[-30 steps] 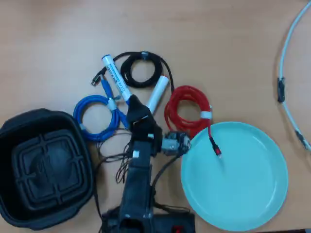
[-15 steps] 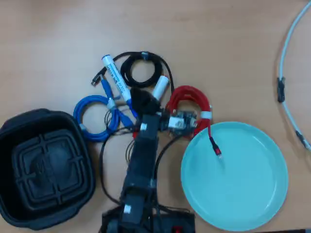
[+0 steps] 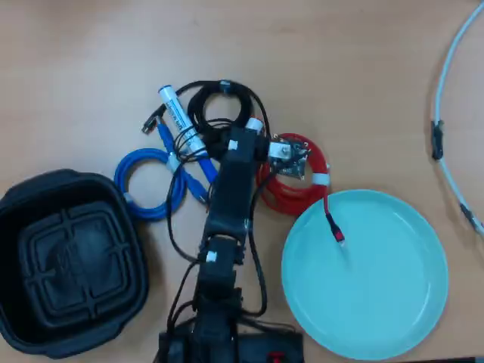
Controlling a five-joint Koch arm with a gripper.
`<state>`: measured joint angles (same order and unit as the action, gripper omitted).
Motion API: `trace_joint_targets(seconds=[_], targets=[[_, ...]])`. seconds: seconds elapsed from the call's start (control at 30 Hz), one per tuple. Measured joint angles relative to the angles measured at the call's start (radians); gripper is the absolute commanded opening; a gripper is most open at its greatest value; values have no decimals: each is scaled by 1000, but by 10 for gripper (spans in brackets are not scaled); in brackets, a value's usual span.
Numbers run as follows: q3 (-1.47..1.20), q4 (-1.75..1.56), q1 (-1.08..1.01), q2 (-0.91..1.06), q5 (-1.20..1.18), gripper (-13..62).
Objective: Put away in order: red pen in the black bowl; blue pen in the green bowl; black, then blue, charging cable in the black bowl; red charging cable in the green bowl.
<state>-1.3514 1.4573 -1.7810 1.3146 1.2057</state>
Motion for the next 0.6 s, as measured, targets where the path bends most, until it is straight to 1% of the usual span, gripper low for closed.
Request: trace_joint_targets(seconds=[0.23, 0.4, 0.6], targets=[[2, 2, 25, -81, 0, 584], [92, 5, 28, -143, 0, 584], [98, 6, 20, -176, 0, 584]])
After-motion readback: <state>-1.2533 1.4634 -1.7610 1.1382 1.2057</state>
